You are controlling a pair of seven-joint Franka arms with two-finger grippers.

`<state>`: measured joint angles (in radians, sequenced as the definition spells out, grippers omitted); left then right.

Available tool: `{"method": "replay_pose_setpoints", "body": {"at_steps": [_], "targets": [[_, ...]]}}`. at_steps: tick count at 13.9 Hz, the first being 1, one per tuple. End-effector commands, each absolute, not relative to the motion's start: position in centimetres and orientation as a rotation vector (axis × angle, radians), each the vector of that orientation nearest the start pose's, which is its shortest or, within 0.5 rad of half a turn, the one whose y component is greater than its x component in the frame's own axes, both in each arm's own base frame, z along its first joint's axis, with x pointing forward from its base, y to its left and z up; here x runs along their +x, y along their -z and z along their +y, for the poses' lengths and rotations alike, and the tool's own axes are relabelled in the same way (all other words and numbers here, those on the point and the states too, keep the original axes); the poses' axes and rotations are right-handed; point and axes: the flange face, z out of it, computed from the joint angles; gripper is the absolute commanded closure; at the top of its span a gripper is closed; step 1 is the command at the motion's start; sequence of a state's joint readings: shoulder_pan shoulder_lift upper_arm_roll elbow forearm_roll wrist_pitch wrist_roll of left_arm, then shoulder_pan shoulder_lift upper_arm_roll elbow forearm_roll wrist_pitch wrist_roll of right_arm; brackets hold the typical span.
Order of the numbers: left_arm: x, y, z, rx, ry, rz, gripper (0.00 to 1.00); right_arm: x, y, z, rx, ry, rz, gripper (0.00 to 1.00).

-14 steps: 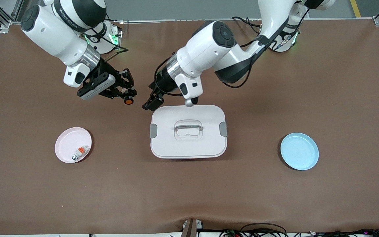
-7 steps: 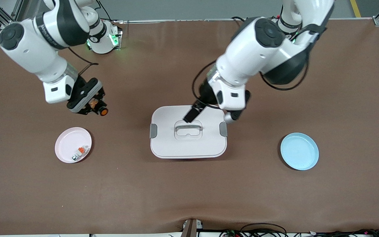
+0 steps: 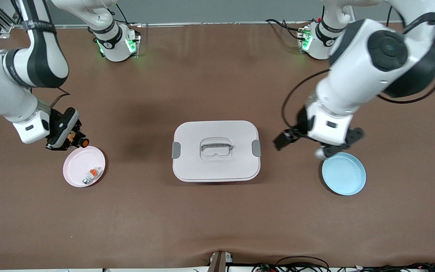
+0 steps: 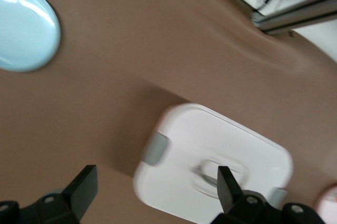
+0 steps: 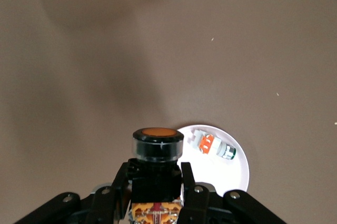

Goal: Transfer orange switch to right arm and place
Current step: 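Carry the switch to the white plate while the left gripper withdraws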

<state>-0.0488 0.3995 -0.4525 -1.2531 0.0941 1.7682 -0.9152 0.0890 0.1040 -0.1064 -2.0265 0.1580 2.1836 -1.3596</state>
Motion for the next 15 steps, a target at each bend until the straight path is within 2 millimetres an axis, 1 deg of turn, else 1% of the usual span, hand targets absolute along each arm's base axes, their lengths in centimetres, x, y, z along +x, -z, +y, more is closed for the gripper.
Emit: {"method": "replay_pose_setpoints", "body": {"at_steps": [1, 2, 3, 6, 7, 8, 9, 10, 12, 13, 15], "targets": [[62.5, -58.6, -22.1, -3.123, 0.212, -0.436, 0.00, 59.6, -38.8, -2.8, -2.410, 0.148, -1.930, 1.00], [62.3, -60.9, -16.2, -3.076, 0.199, -0.243, 0.00, 60.7, -36.2, -5.2, -2.366, 0.114, -1.971, 1.00], [61.9, -61.7, -14.8, -3.063, 0.185, -0.204, 0.00, 61.0, -36.0, -5.5, -2.357, 0.108, -1.989, 1.00], [61.5, -63.4, -9.7, -3.059, 0.168, -0.152, 0.00, 61.9, -34.5, -7.1, -2.365, 0.058, -2.053, 1.00], [61.4, -63.5, -9.2, -3.057, 0.154, -0.117, 0.00, 62.0, -33.7, -7.4, -2.368, 0.048, -2.073, 1.00], [61.0, -63.8, -8.5, -3.048, 0.130, -0.130, 0.00, 62.1, -32.5, -7.8, -2.372, 0.038, -2.069, 1.00], [60.7, -63.9, -8.1, -3.044, 0.116, -0.140, 0.00, 62.3, -31.9, -8.0, -2.367, 0.048, -2.090, 1.00], [60.1, -64.6, -7.9, -3.038, 0.120, -0.149, 0.00, 62.5, -31.2, -8.2, -2.357, 0.052, -2.110, 1.00], [58.4, -64.3, -7.8, -3.022, 0.093, -0.177, 0.00, 62.5, -30.0, -9.0, -2.367, 0.052, -2.104, 1.00], [57.7, -64.4, -6.9, -3.040, 0.081, -0.208, 0.00, 62.6, -29.5, -9.1, -2.370, 0.055, -2.106, 1.00], [56.5, -64.2, -5.3, -3.081, 0.063, -0.193, 0.00, 62.7, -28.6, -9.3, -2.367, 0.060, -2.122, 1.00]]}}
